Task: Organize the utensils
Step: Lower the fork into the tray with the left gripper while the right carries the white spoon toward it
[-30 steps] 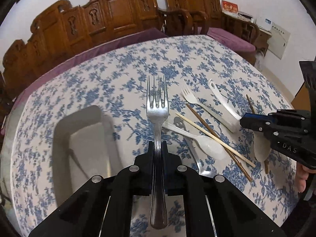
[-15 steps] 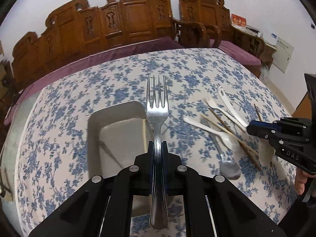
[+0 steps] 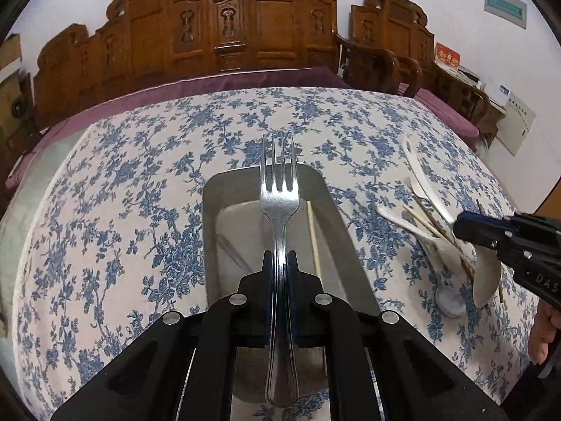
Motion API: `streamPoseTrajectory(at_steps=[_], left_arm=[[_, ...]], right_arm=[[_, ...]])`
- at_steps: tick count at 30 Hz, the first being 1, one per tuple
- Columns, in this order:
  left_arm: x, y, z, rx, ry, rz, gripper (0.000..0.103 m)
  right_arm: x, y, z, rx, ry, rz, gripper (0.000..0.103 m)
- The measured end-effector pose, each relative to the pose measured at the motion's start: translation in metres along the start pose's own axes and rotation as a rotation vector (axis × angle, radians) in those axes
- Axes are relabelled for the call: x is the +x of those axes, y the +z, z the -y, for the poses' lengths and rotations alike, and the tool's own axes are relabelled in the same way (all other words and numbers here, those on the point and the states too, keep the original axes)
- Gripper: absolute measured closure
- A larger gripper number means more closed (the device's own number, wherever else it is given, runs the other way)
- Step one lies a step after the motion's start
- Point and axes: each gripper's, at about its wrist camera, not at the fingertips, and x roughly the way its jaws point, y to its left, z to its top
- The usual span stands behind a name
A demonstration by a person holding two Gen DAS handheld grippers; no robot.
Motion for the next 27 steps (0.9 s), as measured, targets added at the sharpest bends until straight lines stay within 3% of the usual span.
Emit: streamPoseTrajectory(at_steps=[14, 27], left_arm=[[0.02, -0.006, -0.013, -0.014, -0.004, -0.042, 0.096], [-0.012, 0.003, -0.039, -0.039, 0.041, 0.034, 0.096]], right_arm=[[0.026, 0.029, -0.042, -0.007, 0.045, 0.02, 0.092], [0.05, 0.027, -0.066, 0.023, 0.094, 0.003, 0.092]])
